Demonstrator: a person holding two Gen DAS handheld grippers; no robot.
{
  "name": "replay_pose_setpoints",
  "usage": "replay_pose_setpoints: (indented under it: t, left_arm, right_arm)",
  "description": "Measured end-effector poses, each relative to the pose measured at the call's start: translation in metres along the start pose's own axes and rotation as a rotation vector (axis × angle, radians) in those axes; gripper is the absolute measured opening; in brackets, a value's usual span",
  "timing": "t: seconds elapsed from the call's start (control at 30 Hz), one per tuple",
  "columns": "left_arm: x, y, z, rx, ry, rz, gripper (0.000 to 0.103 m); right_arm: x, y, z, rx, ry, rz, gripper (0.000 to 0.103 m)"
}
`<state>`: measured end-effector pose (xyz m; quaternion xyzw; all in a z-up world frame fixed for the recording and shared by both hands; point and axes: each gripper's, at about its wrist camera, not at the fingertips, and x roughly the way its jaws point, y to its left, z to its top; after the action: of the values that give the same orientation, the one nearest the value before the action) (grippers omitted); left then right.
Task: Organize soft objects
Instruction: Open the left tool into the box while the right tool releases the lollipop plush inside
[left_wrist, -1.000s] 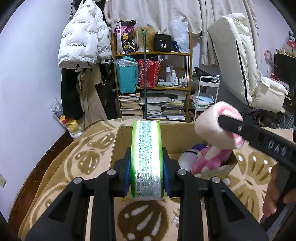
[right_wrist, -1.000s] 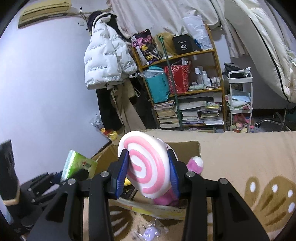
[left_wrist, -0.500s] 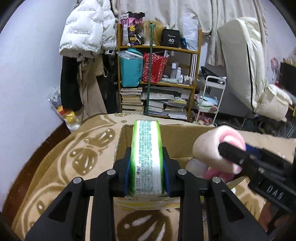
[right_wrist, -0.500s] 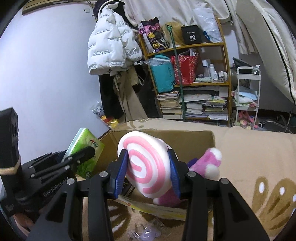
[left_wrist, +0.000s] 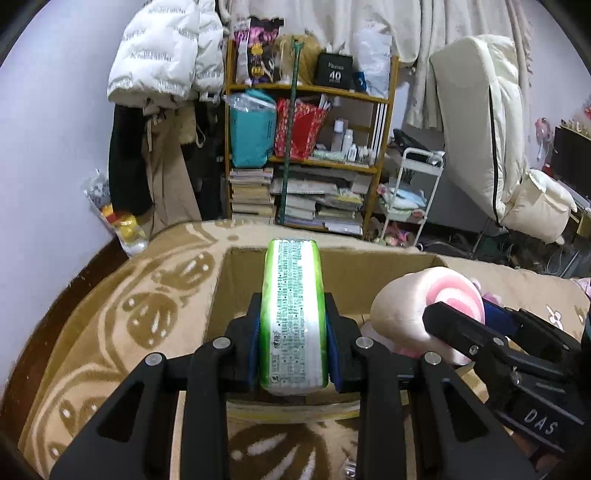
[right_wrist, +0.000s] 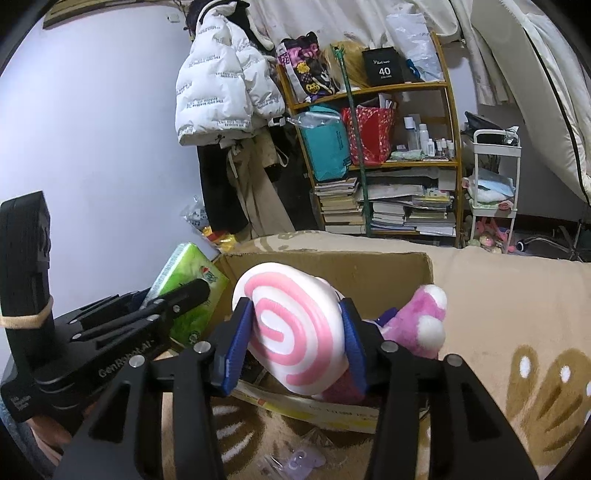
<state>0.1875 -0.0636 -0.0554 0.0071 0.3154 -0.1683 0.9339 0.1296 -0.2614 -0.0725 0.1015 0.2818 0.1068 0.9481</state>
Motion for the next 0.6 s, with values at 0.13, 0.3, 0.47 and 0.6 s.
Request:
replay_pose_setpoints:
  t: [0.13, 0.3, 0.47, 0.6]
  left_arm:
    - [0.005, -0.002, -0.002, 0.006, 0.027, 0.002, 0.029]
    - [0.010, 0.004, -0.003, -0.025, 0.064, -0.018, 0.031]
    - [0.003, 0.003, -0.002, -0.003, 0.029, 0.013, 0.054]
    - [-0.006, 0.000, -0.002, 0.038, 0.010, 0.062, 0.057]
  right_arm:
    - [0.002, 0.000, -0.001, -0.007, 0.022, -0.002, 0.054]
    - [0.002, -0.003, -0.003, -0.007, 0.025, -0.002, 0.061]
    - [0.002, -0.010, -0.004, 0.024, 0.030, 0.000, 0.062]
    - [-0.001, -0.010, -0.004, 0.022, 0.024, 0.012, 0.073]
